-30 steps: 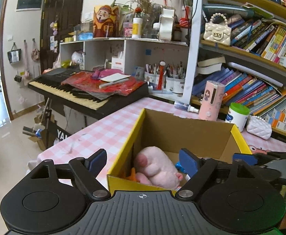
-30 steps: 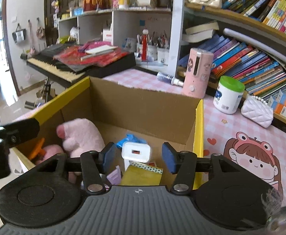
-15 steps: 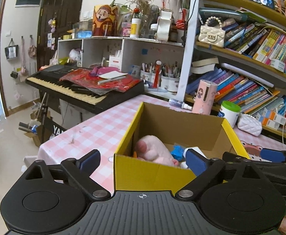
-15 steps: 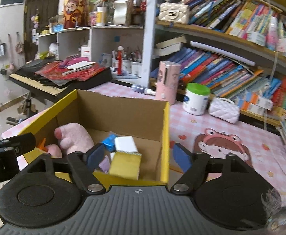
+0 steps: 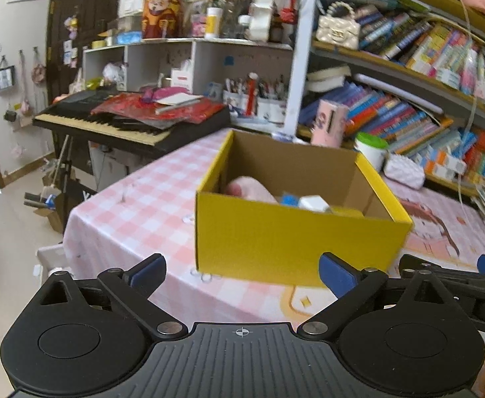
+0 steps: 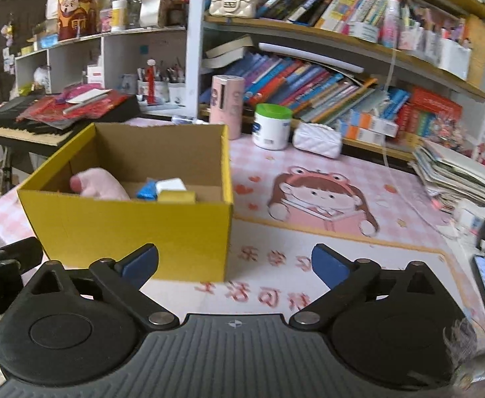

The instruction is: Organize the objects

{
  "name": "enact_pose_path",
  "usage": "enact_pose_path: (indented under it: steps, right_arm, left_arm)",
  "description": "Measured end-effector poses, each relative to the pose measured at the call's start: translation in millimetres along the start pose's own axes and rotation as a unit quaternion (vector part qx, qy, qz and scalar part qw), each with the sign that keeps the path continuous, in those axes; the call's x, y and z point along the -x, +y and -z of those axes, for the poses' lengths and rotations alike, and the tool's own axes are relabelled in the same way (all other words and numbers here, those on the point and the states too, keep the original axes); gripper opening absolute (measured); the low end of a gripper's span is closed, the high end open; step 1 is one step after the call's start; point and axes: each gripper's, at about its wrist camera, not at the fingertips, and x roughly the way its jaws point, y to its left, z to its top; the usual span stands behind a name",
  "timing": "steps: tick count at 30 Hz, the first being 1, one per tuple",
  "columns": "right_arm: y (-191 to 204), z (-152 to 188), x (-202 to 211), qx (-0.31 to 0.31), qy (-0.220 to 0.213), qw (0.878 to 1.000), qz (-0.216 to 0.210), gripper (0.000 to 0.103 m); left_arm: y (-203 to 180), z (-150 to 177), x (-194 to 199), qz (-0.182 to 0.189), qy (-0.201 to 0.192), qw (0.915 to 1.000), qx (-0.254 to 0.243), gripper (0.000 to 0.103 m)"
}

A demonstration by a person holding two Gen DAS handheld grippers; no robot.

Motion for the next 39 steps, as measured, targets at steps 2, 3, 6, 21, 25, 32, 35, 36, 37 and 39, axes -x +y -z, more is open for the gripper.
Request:
enact_pose_path:
  steps: [2,3,6,21,25,32,35,36,37,39]
  right_arm:
    - [-2,7,8,-0.003,0.002,1.0,0.011,0.103]
    - [-3,11,12,-0.005,0.002,1.0,0.019,0.103]
    - [-9,25,21,-0.016,0.01,0.999,0.041,0.103]
    - [-55,64,48,-0.107,0.068,0.985,0.119,0.103]
    - [-57,66,47,-0.103,0.071,0.984,0.124,0.103]
    - [-59,66,47,-0.093,0.071,0.984,0.137,0.103]
    - [-60,66,47,-0.093,0.073,0.983,0.141,0.103]
    - [-61,66,48,-0.093,0.072,0.983,0.142,0.103]
    - [-61,67,48,-0.093,0.073,0.983,0.143,0.103]
    - [-62,68,50,-0.094,0.072,0.982,0.145,0.103]
  left_arm:
    - [-4,6,5,0.008,0.004,0.9999,-0.014,0.101]
    - [-6,9,7,0.012,0.005,0.9997,-0.019,0.101]
    - [-12,18,13,0.026,0.012,0.999,-0.035,0.101]
    - [-47,42,26,0.092,0.053,0.9907,-0.086,0.103]
    - [-53,43,24,0.081,0.056,0.9914,-0.086,0.103]
    - [-63,43,25,0.056,0.055,0.9922,-0.097,0.103]
    - [-65,43,27,0.055,0.054,0.9918,-0.102,0.103]
    - [-66,44,27,0.054,0.053,0.9917,-0.103,0.103]
    - [-67,44,28,0.054,0.052,0.9916,-0.106,0.103]
    - [-68,45,29,0.053,0.051,0.9912,-0.111,0.103]
